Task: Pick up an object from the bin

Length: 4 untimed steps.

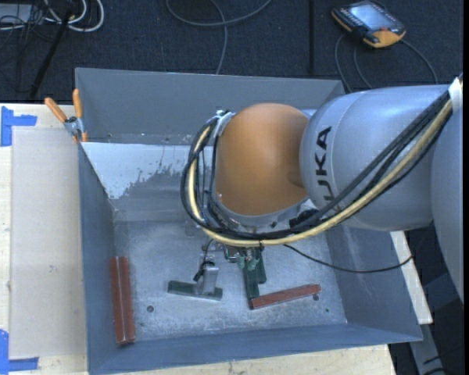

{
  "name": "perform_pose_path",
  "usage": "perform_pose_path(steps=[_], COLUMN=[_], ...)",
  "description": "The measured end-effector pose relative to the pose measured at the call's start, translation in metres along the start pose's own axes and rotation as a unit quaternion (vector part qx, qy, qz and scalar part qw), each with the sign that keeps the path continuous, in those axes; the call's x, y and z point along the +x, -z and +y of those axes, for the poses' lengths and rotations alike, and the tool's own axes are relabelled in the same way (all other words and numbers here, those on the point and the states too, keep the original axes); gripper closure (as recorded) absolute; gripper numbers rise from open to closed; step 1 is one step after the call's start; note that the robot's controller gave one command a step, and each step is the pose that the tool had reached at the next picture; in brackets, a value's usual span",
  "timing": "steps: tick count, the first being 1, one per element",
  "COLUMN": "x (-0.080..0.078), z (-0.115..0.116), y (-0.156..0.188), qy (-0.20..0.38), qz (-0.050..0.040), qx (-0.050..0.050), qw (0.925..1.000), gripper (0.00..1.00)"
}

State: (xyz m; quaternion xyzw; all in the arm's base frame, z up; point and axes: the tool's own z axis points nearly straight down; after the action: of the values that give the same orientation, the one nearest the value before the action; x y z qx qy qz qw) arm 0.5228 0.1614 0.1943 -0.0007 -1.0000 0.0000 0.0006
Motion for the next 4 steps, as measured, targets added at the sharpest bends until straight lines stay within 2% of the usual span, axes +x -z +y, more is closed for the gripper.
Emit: perform_pose_path(steps=[1, 2, 3, 4], x=[-0.002, -0.011, 0.045, 0.043], z=[-0.009, -0.022, -0.045, -0.045], y=[-0.038, -0.090, -0.112, -0.111], qy=[0.033, 0.149, 0.137, 0.136], qz=[-0.0029, -0.0007, 0.0011, -0.0023], qx=[-0.001, 0.000, 0.000, 0.000], qw=[0.9995, 0.9888, 0.9906, 0.9908], gripper=[0.00, 0.00, 1.00, 0.00])
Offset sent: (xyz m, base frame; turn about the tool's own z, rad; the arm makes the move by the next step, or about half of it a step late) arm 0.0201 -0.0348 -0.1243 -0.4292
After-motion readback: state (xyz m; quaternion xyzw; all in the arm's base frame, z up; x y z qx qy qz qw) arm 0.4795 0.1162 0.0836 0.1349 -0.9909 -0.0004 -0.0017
